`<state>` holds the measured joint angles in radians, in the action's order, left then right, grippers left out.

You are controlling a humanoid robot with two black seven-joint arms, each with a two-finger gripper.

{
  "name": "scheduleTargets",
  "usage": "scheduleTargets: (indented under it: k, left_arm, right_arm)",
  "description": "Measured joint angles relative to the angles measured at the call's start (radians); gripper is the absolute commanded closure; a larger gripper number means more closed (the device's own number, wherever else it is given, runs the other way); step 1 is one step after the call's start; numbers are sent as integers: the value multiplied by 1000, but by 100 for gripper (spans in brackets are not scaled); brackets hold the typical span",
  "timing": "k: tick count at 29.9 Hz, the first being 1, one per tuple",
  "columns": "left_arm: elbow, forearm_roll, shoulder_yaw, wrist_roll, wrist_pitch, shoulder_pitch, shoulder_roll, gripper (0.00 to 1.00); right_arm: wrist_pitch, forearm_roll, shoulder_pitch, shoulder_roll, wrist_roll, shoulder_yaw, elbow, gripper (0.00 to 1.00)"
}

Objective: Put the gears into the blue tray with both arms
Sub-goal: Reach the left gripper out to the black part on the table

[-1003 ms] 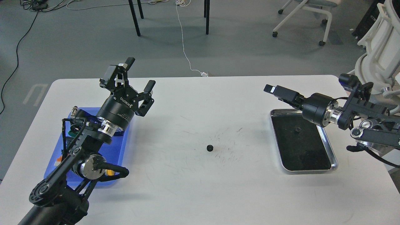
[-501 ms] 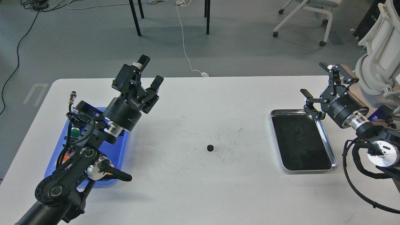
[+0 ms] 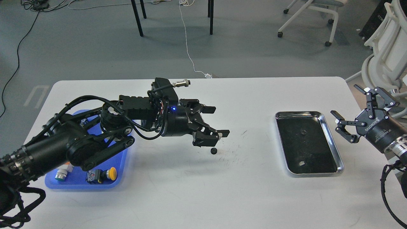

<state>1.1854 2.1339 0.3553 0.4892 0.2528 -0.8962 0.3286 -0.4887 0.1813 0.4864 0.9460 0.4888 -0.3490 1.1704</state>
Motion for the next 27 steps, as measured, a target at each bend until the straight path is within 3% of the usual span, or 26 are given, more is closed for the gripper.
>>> scheduleTargets:
  k: [5, 12, 16, 24, 27]
  left_arm:
    - [-163, 46, -207, -1, -10, -151, -97, 10]
    - [-241, 48, -361, -1, -12, -171, -161, 27]
    - [-256, 48, -381, 0, -12, -150, -176, 36]
    - [-347, 48, -384, -1, -23, -134, -217, 37]
    - [-368, 48, -388, -1, -31, -133, -233, 42]
  right_arm:
    - [0, 4, 0, -2, 0, -1, -14, 3]
    - [0, 4, 0, -3, 0, 2, -14, 3]
    - [0, 4, 0, -3, 0, 4, -13, 3]
    - [0, 3, 0, -4, 0, 4, -10, 3]
    - [0, 3, 0, -4, 0, 4, -9, 3]
